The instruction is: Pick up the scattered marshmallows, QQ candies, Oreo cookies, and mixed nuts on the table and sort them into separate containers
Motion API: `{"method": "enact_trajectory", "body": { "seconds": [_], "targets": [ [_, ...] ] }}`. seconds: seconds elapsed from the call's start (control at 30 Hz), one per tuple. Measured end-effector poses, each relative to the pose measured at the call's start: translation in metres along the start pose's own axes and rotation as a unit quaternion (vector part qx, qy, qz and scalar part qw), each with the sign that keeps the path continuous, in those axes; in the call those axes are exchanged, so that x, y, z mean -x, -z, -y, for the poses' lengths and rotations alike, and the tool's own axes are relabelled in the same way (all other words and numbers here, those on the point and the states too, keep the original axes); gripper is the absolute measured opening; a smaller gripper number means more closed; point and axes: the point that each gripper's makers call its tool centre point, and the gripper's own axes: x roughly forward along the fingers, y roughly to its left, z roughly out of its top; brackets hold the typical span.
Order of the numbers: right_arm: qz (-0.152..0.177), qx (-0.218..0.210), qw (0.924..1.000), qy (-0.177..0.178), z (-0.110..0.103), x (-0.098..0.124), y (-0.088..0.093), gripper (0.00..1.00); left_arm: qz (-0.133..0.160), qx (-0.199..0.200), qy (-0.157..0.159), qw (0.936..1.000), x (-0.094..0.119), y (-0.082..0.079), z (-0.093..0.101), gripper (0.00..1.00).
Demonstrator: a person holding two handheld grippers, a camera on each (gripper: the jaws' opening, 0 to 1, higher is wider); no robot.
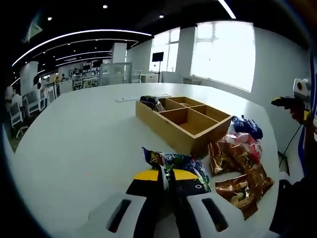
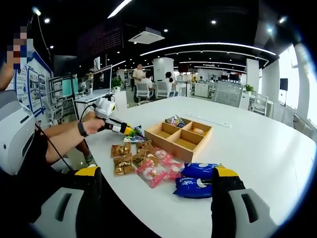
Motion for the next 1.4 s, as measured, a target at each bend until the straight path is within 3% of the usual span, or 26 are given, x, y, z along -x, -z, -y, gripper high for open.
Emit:
{"method": "enact_trajectory", "body": {
  "seconds": [0.57,0.87,1.4],
  "targets": [
    [-0.002,-0.001,1.0,-0.002,-0.001,-0.001,0.0,0.87,0.034,0.033,-0.01,0.9988,0.0,-0.012,-0.018,0.07],
    [-0.003,-0.001,1.0,-0.003,-0.001,-0.002,0.001,0.87,0.068,0.061,-0.002,0.9958,0.016,-0.028,-0.019,0.07],
    [-0.003,-0.001,1.0,-0.004,-0.002,-0.002,0.001,0.87,0.103,0.069,-0.026,0.9919,0.037,-0.045,-0.033,0.06]
  ]
}}
